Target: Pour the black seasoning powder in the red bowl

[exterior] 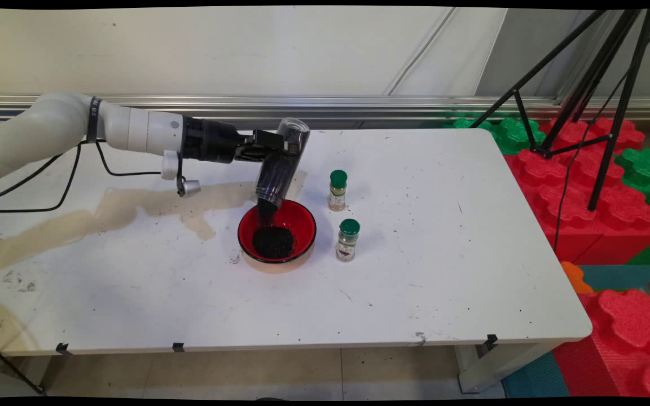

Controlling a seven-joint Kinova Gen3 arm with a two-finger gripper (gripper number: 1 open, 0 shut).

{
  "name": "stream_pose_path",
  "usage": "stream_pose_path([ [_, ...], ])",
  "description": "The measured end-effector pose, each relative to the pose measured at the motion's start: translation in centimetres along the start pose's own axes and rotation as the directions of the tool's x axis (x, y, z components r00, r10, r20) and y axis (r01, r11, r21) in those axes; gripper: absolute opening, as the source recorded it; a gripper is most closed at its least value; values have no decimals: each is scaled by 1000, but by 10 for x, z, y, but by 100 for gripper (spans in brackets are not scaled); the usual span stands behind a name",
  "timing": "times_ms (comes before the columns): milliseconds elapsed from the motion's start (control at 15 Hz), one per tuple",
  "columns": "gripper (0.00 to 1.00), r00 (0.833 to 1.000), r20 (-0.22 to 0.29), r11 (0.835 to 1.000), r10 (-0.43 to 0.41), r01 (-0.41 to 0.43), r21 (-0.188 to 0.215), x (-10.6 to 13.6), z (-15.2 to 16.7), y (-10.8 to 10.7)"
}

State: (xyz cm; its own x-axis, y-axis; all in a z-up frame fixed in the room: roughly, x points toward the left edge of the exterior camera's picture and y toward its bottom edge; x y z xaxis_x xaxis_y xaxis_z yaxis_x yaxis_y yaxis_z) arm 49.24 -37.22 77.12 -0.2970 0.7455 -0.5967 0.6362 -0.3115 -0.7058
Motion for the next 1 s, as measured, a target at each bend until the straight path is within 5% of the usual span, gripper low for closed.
stream_pose_path([
  [1000, 0, 1000, 9, 1000, 29, -29, 4, 2, 0, -5],
])
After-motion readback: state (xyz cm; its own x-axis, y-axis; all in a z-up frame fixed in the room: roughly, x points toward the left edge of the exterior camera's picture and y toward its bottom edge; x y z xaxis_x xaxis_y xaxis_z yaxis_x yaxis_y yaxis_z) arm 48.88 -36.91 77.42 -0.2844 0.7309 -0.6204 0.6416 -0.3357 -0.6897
